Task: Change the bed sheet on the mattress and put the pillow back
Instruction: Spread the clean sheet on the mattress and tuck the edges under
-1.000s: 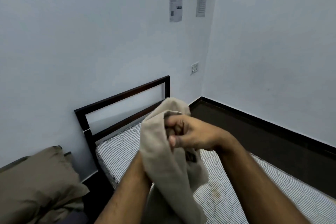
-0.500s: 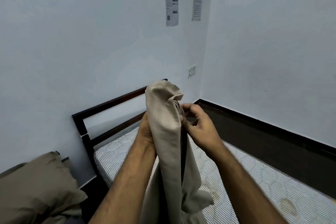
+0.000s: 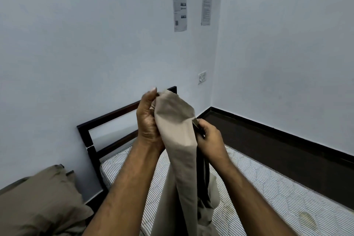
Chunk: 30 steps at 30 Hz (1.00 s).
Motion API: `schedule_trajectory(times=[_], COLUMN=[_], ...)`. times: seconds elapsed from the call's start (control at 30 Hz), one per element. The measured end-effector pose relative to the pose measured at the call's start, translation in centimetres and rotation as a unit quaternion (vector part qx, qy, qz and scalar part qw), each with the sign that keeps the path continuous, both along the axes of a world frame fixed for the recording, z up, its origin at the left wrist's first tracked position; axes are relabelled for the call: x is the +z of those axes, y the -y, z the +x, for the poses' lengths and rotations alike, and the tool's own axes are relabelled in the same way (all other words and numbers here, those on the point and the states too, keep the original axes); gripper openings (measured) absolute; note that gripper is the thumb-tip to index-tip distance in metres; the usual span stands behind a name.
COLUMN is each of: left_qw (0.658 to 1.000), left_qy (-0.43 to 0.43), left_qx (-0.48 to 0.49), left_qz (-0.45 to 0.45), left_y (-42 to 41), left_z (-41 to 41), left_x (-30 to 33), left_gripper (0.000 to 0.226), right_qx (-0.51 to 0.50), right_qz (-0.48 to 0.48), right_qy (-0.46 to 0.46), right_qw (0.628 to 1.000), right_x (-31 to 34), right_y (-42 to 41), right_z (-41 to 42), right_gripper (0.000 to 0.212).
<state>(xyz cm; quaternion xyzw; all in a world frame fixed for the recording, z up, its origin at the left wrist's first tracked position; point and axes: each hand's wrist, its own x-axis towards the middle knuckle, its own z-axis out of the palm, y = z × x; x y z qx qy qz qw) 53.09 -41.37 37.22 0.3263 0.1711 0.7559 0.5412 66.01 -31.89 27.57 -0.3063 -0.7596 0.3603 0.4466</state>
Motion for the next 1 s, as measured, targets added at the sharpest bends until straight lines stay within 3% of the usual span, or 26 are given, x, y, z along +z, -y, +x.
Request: schedule_trajectory(times=[0.1, 0.17, 0.23, 0.3, 0.33, 0.37, 0.43, 0.5, 0.53, 0.57, 0.7, 0.77, 0.9, 1.0], left_qw=[0.997, 0.994, 0.987, 0.943, 0.888, 0.806, 0.588, 0.369, 0.302, 0.267, 0.216, 0.234, 0.341, 0.474], left_qy=[-0.073, -0.101, -0.151, -0.295, -0.410, -0.535, -0.739, -0.847, -0.865, -0.865, -0.806, -0.774, -0.743, -0.695], left_qx=[-0.021, -0.003, 0.051, 0.154, 0.206, 0.250, 0.319, 0.363, 0.377, 0.393, 0.516, 0.560, 0.563, 0.528], left_qz=[0.030, 0.049, 0.013, -0.015, -0.020, -0.031, -0.077, -0.118, -0.138, -0.162, -0.194, -0.179, -0.124, -0.114], left_y=[0.7, 1.0, 0.9, 0.3, -0.1, -0.4, -0.7, -0.7, -0.7, -0.7, -1.0, -1.0, -0.4, 0.3], left_z=[0.4, 1.0, 1.2, 0.2, -0.8, -1.8, -4.2, -6.5, -7.4, -8.2, -9.1, -9.7, -12.1, -13.0], left_x=[2.3, 3.9, 5.0, 5.1, 4.9, 4.7, 4.6, 5.0, 5.4, 5.7, 7.0, 7.4, 7.2, 6.9], left_gripper=[0.055, 0.041, 0.029, 0.037, 0.049, 0.060, 0.071, 0.080, 0.088, 0.091, 0.070, 0.063, 0.029, 0.011], right_qx=[-0.025, -0.047, -0.071, -0.094, -0.101, -0.107, -0.118, -0.131, -0.132, -0.121, -0.025, 0.026, 0.101, 0.094], right_qz=[-0.008, -0.024, -0.050, -0.033, -0.005, 0.026, 0.081, 0.132, 0.151, 0.161, 0.207, 0.217, 0.222, 0.232], right_qy=[0.132, 0.225, 0.212, 0.126, 0.093, 0.071, 0.046, 0.039, 0.045, 0.056, 0.146, 0.170, 0.141, 0.106], right_qw=[0.991, 0.973, 0.973, 0.987, 0.991, 0.991, 0.989, 0.982, 0.979, 0.978, 0.967, 0.961, 0.959, 0.962], right_x=[-1.4, -2.4, -1.7, 1.1, 3.0, 5.4, 10.0, 13.8, 15.4, 16.6, 18.8, 18.6, 17.9, 17.5], right_y=[-1.0, -2.3, -3.8, -5.0, -5.5, -5.9, -6.4, -7.0, -7.2, -7.3, -7.3, -7.3, -6.8, -6.8], right_z=[-0.2, -0.1, 0.2, 0.3, 0.4, 0.4, 0.7, 1.2, 1.5, 1.7, 1.5, 1.5, 2.2, 2.7], right_gripper=[0.013, 0.021, 0.026, 0.018, 0.015, 0.016, 0.017, 0.023, 0.023, 0.020, 0.026, 0.026, 0.018, 0.024])
